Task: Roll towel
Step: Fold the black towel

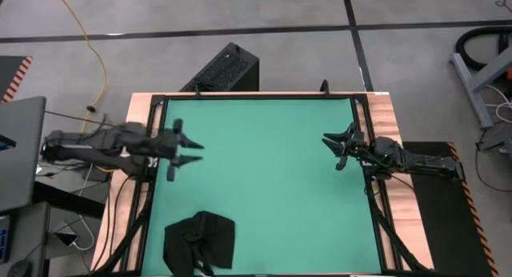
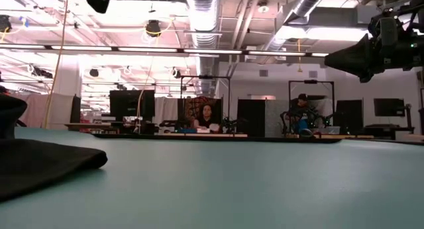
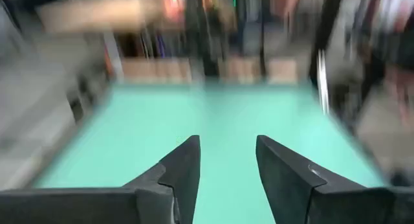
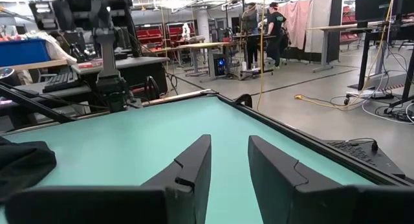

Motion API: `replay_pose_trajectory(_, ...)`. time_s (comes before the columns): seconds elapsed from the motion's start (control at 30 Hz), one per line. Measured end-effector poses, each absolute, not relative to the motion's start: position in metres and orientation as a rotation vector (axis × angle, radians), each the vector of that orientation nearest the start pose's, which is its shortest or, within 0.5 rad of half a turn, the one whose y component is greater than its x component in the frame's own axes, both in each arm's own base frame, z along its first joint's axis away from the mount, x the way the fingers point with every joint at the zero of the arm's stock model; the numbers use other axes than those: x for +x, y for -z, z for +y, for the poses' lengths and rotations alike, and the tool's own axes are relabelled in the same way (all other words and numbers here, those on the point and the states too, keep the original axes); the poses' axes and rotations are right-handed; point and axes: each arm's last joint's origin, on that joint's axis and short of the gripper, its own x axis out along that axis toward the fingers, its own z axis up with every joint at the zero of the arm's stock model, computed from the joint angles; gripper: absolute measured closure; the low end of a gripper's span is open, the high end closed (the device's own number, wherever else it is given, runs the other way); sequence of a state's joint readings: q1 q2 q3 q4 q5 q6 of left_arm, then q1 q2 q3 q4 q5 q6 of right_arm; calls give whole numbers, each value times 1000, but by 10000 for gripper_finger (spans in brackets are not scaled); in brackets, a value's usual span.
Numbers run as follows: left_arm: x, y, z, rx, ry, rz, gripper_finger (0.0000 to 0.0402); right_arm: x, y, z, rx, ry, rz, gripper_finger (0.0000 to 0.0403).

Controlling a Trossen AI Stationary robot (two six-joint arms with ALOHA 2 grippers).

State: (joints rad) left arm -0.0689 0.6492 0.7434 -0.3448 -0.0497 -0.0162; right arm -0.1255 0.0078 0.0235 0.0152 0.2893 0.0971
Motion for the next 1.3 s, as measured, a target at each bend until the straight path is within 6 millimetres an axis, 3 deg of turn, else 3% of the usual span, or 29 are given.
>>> replay_pose_trajectory(0.13, 175, -318, -29, -18, 149, 532, 259, 94, -172, -20, 98, 412, -50, 266)
replay_pose_trajectory(0.37, 222, -302, -109, 88, 360, 744, 260, 94, -172, -20, 98, 413, -50, 263)
replay_pose_trajectory(0.53, 230, -276, -158, 187, 280, 909, 260, 94, -172, -20, 97, 413, -49, 263)
replay_pose_trajectory(0.73, 241, -249, -205, 107, 226, 1011, 260, 94, -172, -20, 75, 413, -44, 263)
replay_pose_trajectory(0.83, 249, -248, -228, 107, 235, 1041, 260, 94, -172, -20, 71, 413, -43, 263)
replay_pose_trajectory(1.07, 275, -266, -276, 125, 214, 1072, 260, 94, -171, -19, 71, 387, -38, 263)
replay_pose_trajectory(1.3, 298, -249, -317, 136, 211, 1114, 260, 95, -171, -18, 71, 338, -30, 263)
